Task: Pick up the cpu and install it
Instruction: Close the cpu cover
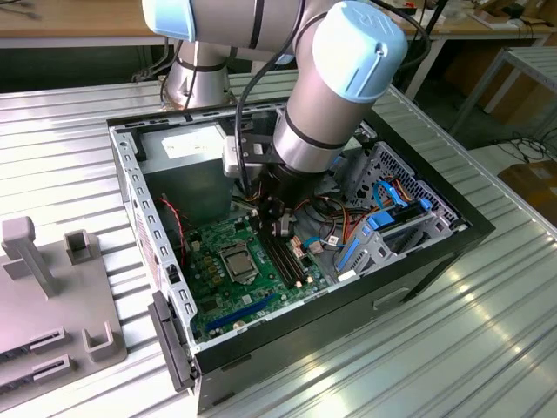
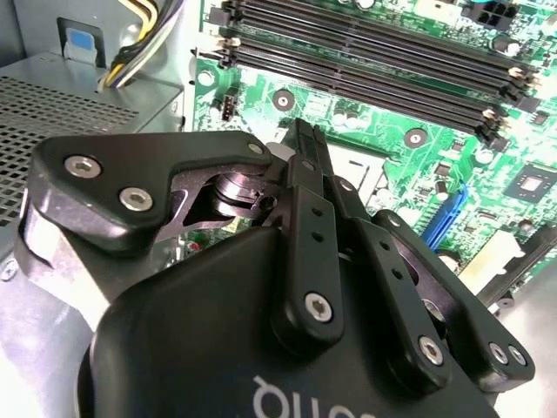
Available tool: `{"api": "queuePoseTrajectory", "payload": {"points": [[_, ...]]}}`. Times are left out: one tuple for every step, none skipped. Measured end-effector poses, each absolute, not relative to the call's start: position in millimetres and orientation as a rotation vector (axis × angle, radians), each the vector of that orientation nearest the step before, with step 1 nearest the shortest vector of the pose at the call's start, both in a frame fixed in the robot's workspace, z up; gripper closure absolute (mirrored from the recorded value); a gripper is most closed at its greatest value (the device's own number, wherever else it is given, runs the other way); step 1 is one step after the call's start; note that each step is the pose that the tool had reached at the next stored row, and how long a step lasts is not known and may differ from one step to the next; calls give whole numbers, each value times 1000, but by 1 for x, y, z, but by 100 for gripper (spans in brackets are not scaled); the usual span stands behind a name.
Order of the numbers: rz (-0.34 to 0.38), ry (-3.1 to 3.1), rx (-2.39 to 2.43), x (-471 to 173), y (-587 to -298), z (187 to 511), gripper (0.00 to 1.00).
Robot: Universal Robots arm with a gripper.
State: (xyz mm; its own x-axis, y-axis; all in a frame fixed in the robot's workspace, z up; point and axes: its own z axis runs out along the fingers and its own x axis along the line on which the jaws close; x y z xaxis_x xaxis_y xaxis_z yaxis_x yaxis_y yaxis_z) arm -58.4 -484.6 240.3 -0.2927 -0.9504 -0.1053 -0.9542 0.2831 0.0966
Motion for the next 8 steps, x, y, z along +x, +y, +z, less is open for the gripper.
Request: {"api": "queuePoseTrajectory", "payload": {"points": [[219, 2491, -1858, -58, -485, 240, 89], [219, 2485, -1866, -58, -485, 240, 89], [219, 2476, -1877, -58, -485, 241, 89], [218, 2467, -1891, -58, -485, 241, 89], [217, 2458, -1903, -58, -485, 241, 89], [217, 2450, -1914, -58, -485, 241, 89], [216, 2442, -1925, -58, -485, 241, 89], [215, 2434, -1935, -58, -485, 242, 89]]}}
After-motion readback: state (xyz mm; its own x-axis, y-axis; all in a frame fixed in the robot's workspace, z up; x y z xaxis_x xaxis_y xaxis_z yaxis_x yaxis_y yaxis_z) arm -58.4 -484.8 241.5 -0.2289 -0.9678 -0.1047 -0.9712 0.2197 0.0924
